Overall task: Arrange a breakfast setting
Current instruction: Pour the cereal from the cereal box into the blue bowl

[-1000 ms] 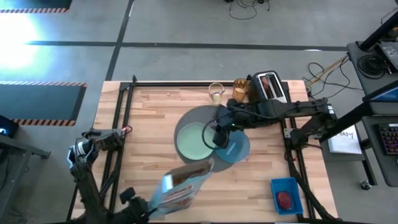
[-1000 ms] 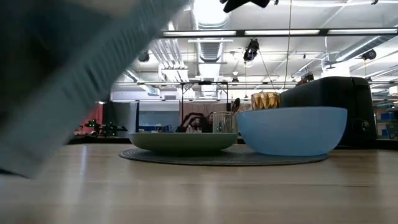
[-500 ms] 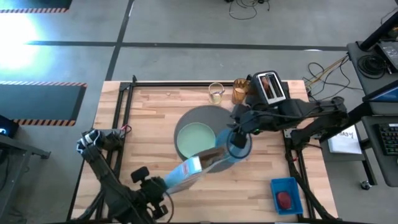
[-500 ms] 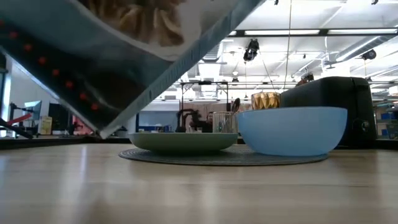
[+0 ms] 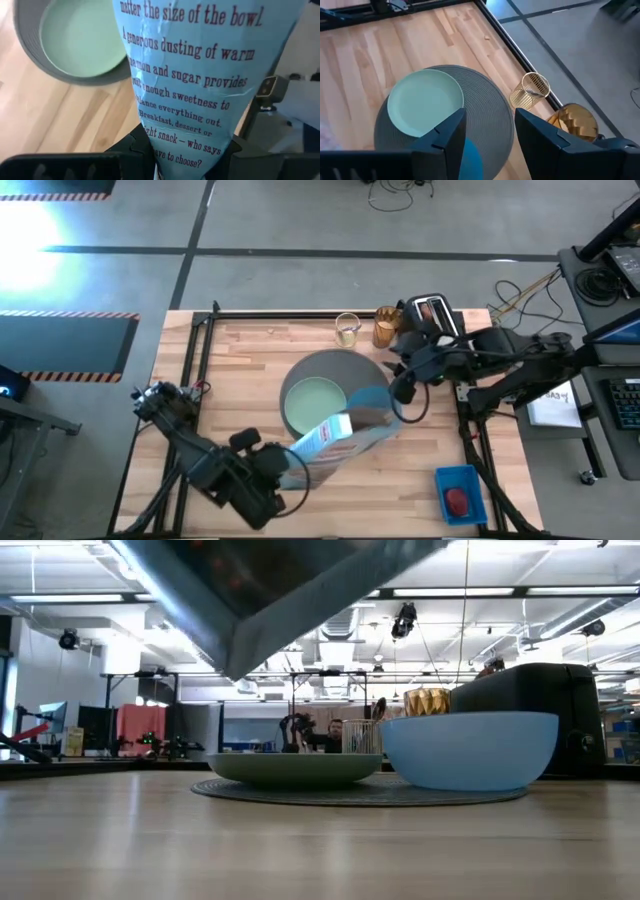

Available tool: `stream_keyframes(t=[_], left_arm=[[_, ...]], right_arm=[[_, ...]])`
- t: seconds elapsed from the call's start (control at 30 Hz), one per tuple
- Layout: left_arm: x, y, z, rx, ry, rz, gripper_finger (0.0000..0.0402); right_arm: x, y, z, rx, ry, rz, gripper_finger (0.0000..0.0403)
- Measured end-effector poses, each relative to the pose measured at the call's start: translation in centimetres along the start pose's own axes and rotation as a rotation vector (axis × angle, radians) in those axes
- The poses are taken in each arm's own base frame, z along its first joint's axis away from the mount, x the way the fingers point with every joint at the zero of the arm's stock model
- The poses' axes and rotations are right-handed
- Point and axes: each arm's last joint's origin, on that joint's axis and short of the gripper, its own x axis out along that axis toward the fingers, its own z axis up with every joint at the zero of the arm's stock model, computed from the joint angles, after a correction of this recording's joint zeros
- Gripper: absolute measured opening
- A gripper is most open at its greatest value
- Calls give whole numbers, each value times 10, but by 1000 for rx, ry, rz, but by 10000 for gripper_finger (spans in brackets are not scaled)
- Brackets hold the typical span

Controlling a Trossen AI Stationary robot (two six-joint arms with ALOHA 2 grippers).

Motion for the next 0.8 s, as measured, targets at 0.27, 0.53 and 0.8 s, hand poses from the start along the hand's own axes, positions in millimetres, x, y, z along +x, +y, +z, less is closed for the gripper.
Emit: stream_keyframes(t=[0.27, 0.53, 0.8], left_arm=[[13, 10, 15, -15, 123, -12, 94], [11, 21, 27, -50, 159, -49, 94], [9, 32, 36, -90, 259, -121, 93]], right_arm=[[-20, -13, -3, -41, -60, 2, 145], [-29, -9, -45, -101, -156, -112, 136], [-11, 7, -100, -17, -319, -23, 134]])
